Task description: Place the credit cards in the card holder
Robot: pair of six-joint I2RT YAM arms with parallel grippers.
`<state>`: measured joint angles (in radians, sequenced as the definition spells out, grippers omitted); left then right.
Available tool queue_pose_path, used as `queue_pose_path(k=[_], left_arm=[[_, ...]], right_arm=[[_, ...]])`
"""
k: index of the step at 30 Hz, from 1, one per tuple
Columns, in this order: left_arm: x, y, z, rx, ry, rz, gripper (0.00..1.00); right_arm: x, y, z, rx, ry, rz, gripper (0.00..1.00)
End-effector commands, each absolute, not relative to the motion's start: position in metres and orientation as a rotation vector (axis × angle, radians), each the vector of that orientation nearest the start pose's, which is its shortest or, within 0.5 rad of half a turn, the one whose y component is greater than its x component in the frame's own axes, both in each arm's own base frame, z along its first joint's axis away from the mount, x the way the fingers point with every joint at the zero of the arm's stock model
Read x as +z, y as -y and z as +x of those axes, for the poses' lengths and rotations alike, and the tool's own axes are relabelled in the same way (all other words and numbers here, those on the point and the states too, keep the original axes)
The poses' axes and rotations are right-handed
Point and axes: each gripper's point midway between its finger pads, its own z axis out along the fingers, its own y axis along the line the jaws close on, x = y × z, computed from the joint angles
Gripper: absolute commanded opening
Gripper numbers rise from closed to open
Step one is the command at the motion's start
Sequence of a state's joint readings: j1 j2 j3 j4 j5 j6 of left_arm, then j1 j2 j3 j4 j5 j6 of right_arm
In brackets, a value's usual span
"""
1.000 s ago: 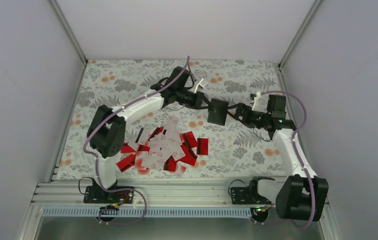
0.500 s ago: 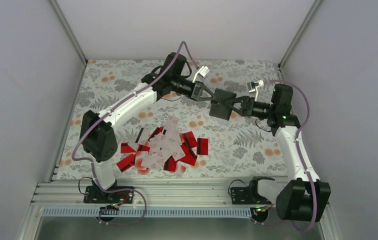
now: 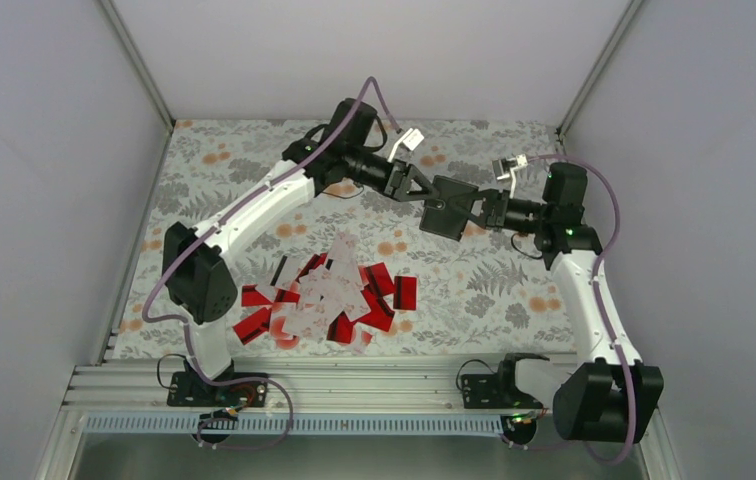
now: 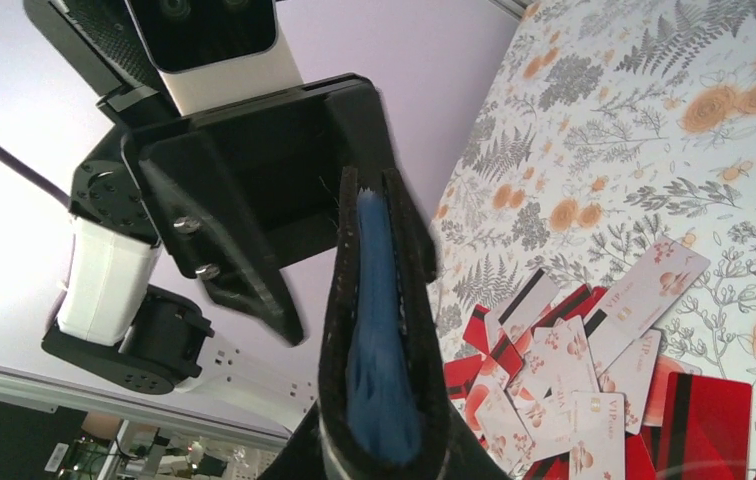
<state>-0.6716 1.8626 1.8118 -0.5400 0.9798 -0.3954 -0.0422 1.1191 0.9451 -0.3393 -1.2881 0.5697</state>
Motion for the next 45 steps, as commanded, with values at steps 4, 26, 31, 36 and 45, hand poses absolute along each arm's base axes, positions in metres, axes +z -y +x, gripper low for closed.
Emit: queue_pose_path(k=[4,26,31,36,45], left_arm=[[0.328,0.394,0.323,-1.162,-2.189,0.828,0.73],[0.31,0.411,0.305,-0.645,-2.16,0.865,0.44],[0.299,0.408,0.302,-0.606,-2.17,0.887,0.38],[0.289,0.413,0.294,-0.619,-2.163,0.927,0.39],[0.271,0.415,0.3,-0.436,-2.179,0.923,0.32]], right_arm=[[0.313,-0.15,0.28,1.532,-2.11,-0.094,0.04],[0.314,-0.168,0.296,1.406,-2.242,0.075,0.04],[0.315,-0.17,0.291,1.433,-2.241,0.082,0.04],[0.319,-0.174,0.286,1.48,-2.235,0.055,0.04],[0.326,-0.18,0.273,1.55,-2.234,0.023,0.04]])
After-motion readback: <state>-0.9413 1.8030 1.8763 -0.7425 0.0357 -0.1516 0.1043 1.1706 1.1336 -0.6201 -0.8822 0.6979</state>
